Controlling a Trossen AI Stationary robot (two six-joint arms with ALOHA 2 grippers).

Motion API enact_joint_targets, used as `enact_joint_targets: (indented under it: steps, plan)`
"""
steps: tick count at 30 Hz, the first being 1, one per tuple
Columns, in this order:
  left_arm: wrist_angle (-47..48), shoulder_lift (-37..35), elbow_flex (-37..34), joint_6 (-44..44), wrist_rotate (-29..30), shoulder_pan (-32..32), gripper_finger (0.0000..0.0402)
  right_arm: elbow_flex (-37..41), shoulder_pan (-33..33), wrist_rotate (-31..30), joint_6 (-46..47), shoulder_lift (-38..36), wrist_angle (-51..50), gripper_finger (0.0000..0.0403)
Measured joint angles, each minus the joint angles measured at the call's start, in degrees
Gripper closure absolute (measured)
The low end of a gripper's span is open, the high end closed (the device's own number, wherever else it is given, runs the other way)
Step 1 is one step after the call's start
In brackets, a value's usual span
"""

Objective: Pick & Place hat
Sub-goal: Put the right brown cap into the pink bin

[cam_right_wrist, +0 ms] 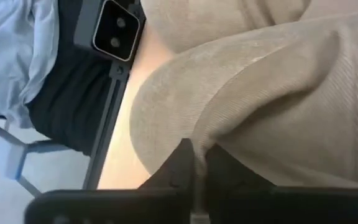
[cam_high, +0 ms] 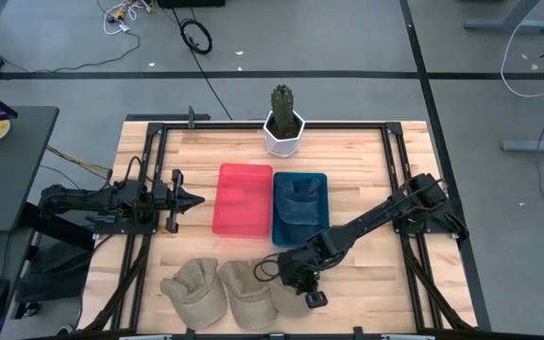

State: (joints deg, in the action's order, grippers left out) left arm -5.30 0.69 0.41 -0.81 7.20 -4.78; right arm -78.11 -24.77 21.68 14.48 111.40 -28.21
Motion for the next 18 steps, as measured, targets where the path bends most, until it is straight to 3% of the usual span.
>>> enact_joint_targets:
  steps: [8,12,18]
  plan:
    - [-0.1,0.0,0.0,0.0,0.0,0.0,0.0399,-1.3,0.9,-2.7,0.2,-5.4,-6.0,0.0398]
    - [-0.2,0.0,0.0,0.0,0.0,0.0,0.0399,-6.0,2.3,-7.9,-2.5,-7.6,-12.2,0.04]
    - [0.0,0.0,0.0,0.0,0.0,0.0,0.0399,-14.1,7.7,-8.2,-8.5,-7.6,-19.2,0.0402]
